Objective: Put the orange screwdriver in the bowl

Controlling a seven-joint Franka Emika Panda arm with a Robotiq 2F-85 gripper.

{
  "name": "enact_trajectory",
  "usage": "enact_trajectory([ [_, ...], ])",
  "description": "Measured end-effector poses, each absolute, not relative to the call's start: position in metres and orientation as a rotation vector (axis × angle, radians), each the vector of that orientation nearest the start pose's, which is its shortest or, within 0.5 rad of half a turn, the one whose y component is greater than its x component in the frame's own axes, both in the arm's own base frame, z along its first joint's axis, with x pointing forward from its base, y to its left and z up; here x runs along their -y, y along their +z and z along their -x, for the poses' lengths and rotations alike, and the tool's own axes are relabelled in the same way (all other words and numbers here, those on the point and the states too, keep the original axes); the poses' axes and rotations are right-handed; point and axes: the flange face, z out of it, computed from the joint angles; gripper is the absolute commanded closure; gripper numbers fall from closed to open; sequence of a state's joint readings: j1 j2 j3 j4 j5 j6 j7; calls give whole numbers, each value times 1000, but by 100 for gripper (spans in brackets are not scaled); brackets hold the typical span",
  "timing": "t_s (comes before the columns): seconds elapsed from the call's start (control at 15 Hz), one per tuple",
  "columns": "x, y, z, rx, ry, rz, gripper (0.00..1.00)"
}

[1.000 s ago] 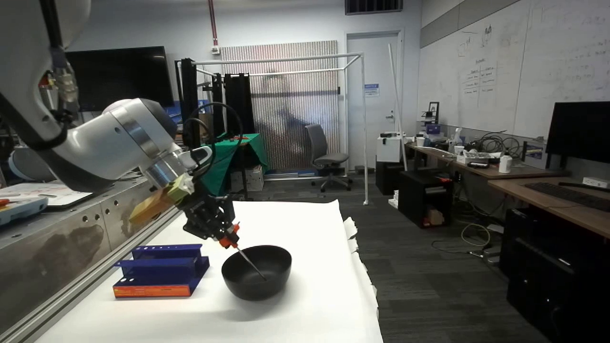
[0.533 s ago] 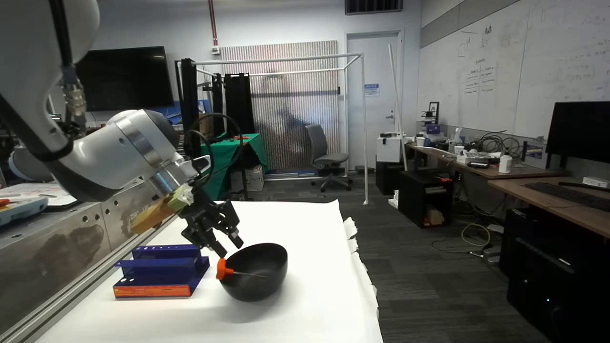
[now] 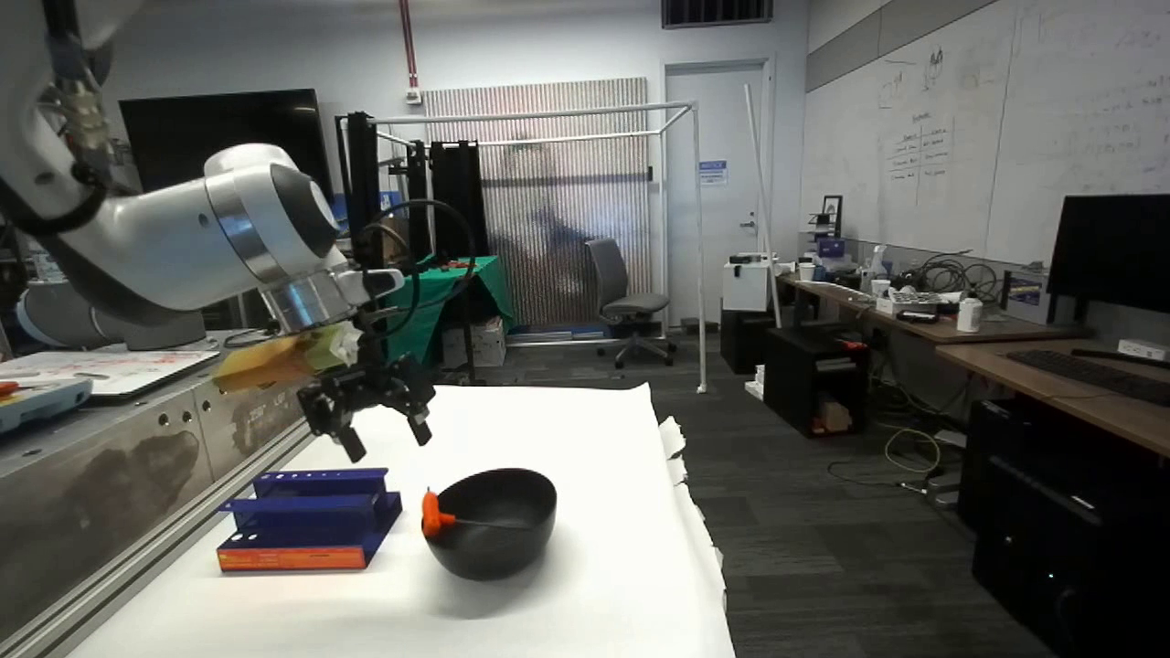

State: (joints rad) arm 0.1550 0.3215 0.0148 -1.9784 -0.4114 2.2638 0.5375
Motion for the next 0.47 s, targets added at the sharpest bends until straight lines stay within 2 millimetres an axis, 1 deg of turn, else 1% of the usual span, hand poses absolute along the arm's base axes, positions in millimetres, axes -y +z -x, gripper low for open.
enact_trajectory([
  [0.27, -84, 355, -570, -26, -72, 3230, 0],
  [0.47, -78, 383, -547, 93, -5, 3070, 0],
])
